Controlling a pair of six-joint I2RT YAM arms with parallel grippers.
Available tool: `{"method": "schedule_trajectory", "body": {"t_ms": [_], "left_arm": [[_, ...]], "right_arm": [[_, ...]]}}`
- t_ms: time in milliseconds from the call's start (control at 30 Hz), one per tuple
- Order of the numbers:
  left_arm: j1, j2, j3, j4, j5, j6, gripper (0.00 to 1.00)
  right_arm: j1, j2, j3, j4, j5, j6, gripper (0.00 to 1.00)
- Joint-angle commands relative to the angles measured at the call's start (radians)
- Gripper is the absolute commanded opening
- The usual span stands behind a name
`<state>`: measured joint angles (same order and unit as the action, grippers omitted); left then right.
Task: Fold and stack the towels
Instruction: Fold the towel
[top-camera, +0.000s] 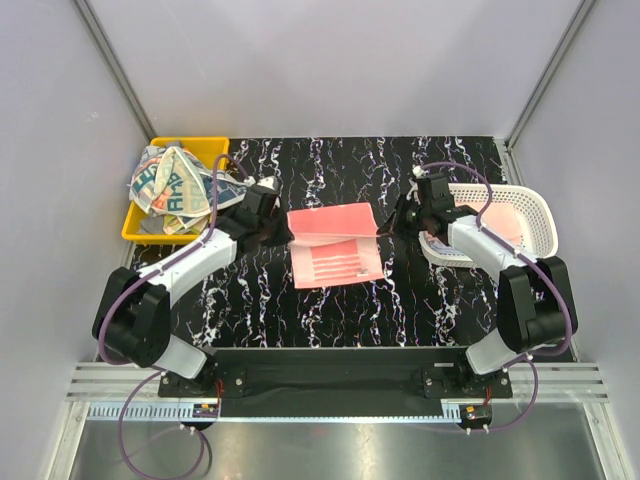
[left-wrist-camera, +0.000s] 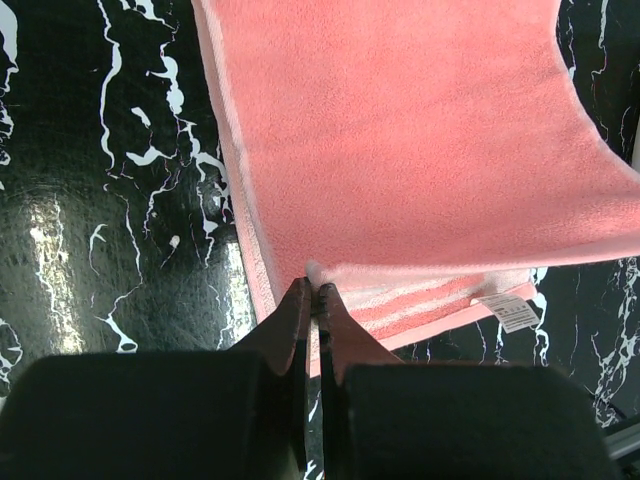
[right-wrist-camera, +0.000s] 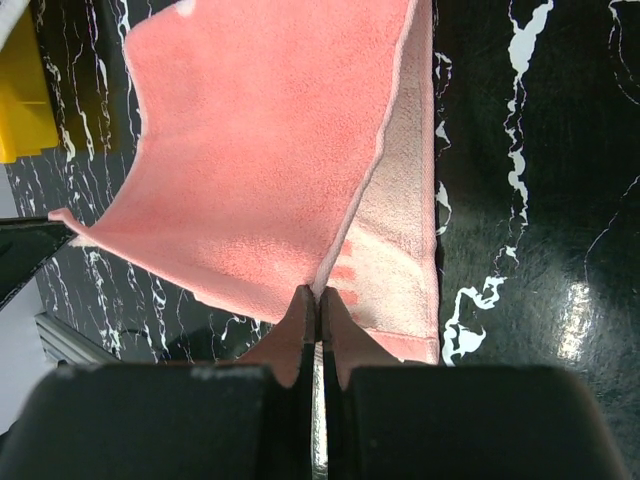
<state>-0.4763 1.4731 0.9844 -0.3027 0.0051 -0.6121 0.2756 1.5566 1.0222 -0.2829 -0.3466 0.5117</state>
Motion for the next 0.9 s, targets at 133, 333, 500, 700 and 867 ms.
{"method": "schedule_trajectory", "body": {"t_ms": [133, 333, 500, 700, 867], "left_arm": [[-0.012, -0.036, -0.024, 0.01, -0.07, 0.005, 0.0], [-0.019, -0.049, -0.043, 0.005, -0.074, 0.005, 0.0], [-0.027, -0.054, -0.055, 0.007, -0.063, 0.009, 0.0], [-0.051, -0.045, -0.092, 0.028, -0.056, 0.009, 0.0], [-0.054, -0.042, -0.122, 0.042, -0.05, 0.006, 0.01]], "right_arm": [[0.022, -0.049, -0.039, 0.013, 0.046, -0.015, 0.0], [0.034, -0.064, -0.073, 0.019, 0.05, -0.016, 0.0], [0.037, -0.064, -0.079, 0.016, 0.061, -0.019, 0.0], [0.037, -0.056, -0.109, 0.04, 0.063, -0.01, 0.0], [0.04, -0.05, -0.132, 0.057, 0.063, -0.009, 0.0]]}}
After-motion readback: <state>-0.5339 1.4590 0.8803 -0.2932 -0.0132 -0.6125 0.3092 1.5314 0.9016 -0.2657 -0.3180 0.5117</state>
